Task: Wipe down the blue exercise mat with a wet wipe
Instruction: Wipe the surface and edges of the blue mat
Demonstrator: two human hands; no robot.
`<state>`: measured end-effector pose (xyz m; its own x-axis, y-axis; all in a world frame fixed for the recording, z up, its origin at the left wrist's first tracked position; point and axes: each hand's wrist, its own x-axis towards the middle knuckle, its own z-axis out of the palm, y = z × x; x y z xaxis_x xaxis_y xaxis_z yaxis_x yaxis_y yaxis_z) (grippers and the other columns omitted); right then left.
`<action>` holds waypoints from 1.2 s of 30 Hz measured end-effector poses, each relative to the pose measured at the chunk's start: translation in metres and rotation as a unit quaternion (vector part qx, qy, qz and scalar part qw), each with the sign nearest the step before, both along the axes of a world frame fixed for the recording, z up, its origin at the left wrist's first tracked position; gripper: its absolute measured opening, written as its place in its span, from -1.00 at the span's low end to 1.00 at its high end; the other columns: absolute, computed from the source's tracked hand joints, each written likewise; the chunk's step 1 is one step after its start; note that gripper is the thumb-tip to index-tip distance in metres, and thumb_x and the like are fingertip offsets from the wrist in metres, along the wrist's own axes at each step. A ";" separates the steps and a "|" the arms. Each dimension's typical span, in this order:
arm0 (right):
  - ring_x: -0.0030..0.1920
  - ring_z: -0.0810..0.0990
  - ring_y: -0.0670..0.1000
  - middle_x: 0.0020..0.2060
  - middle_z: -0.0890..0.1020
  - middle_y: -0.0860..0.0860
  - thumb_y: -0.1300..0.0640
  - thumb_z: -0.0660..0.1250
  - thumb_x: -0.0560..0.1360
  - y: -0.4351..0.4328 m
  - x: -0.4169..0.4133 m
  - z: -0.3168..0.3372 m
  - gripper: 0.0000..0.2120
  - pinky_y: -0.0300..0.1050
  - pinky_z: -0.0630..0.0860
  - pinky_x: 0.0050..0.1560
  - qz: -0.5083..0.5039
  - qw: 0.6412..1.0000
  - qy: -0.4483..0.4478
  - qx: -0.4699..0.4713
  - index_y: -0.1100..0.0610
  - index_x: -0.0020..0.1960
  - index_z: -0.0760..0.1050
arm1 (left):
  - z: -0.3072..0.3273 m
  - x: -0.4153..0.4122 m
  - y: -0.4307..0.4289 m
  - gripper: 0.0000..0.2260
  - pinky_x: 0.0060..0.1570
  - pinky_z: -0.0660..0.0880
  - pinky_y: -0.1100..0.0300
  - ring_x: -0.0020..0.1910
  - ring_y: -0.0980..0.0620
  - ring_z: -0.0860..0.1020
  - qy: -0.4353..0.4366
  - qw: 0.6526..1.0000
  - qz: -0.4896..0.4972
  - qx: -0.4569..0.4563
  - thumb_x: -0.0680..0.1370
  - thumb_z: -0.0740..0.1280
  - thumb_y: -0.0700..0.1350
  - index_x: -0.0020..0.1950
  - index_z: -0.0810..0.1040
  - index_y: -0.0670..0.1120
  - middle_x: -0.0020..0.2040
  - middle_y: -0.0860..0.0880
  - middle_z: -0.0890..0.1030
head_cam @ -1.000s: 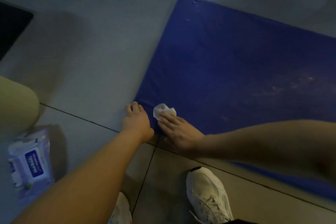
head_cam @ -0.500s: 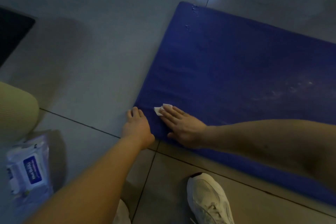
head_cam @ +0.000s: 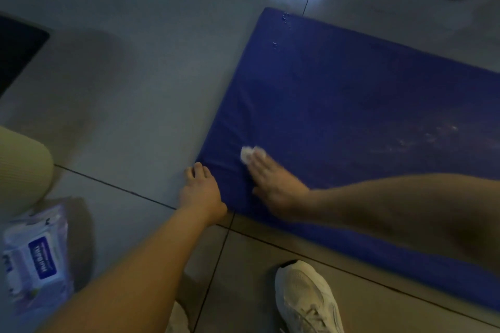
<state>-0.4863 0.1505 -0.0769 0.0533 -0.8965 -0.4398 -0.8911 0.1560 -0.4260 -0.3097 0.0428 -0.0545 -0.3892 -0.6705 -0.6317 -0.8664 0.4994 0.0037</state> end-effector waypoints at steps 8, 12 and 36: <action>0.57 -0.38 -0.06 0.59 -0.28 -0.08 -0.10 0.03 0.69 0.017 -0.013 -0.011 -0.34 -0.02 -0.31 0.57 0.188 0.980 0.054 0.031 0.00 0.64 -0.25 | 0.000 -0.001 0.000 -0.17 0.37 0.39 0.00 0.53 -0.18 0.03 -0.001 1.000 -0.001 0.002 0.50 0.38 0.01 0.58 -0.01 -0.25 0.57 -0.15 -0.02; 0.61 -0.28 0.05 0.63 -0.19 0.08 -0.03 0.01 0.70 -0.032 -0.065 -0.019 -0.35 0.03 -0.21 0.61 0.071 0.987 0.139 -0.025 0.19 0.64 -0.21 | 0.001 0.000 0.000 -0.18 0.34 0.42 -0.02 0.52 -0.19 0.04 -0.003 1.000 -0.002 0.011 0.49 0.38 0.00 0.57 -0.01 -0.26 0.56 -0.15 -0.01; 0.15 0.56 -0.11 0.22 0.57 -0.03 0.25 0.27 0.60 0.012 -0.003 0.041 -0.57 -0.35 0.48 0.04 -0.353 0.894 -0.277 -0.012 0.10 0.45 0.43 | 0.012 -0.031 0.018 -0.53 0.31 0.40 0.00 0.37 -0.04 0.39 0.311 0.925 0.212 0.052 0.65 0.23 0.05 0.52 0.34 -0.10 0.48 -0.07 0.33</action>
<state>-0.4889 0.1621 -0.0361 -0.3251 -0.8023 -0.5006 -0.2254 0.5798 -0.7829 -0.3410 0.0608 -0.0427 -0.4149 -0.7944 -0.4436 -0.7982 0.0837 0.5966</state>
